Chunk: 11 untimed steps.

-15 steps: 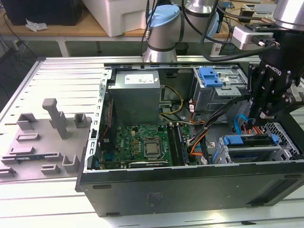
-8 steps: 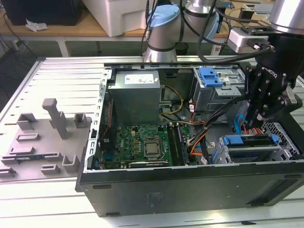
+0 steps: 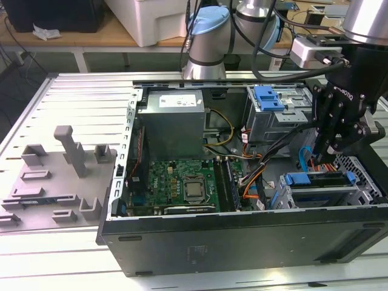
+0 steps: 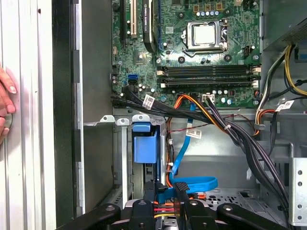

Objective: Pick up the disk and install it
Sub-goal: 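Insert the second disk wire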

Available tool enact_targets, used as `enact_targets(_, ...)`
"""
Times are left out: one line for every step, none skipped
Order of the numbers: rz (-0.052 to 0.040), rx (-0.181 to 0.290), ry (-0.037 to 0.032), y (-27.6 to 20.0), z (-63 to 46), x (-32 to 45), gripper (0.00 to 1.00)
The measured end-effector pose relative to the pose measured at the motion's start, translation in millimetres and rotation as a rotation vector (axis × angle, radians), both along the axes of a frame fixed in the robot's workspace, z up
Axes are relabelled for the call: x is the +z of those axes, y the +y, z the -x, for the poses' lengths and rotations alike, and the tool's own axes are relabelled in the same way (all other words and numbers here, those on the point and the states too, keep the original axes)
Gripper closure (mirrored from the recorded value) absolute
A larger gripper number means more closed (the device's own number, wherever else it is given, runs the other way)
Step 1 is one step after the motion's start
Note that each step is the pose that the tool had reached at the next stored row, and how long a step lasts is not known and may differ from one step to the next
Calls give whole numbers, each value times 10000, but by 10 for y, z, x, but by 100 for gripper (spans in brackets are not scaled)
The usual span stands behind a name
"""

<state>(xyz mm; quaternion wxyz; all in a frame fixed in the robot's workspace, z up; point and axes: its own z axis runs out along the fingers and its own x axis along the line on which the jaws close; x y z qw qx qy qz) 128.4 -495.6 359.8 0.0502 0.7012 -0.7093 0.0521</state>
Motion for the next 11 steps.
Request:
enact_targets(-1,-12,0,0,2,-1,70)
enact_targets(-1,-22,-1,0,4,-1,70)
enact_targets(-1,-33,-1,0,7,-1,70)
enact_targets(0,-45,-2,0,8,-1,70)
enact_targets(1,-57,-2,0,8,-1,70)
enact_targets(1,-73,-2,0,9,-2,70)
enact_targets(1,-88,-2,0,11,-2,70)
enact_targets(-1,-120,-3,0,16,-3,70)
enact_targets(-1,-137,-4,0,17,-4,70)
enact_targets(0,-149,-4,0,18,-4,70)
enact_targets(1,-175,-4,0,19,-4,70)
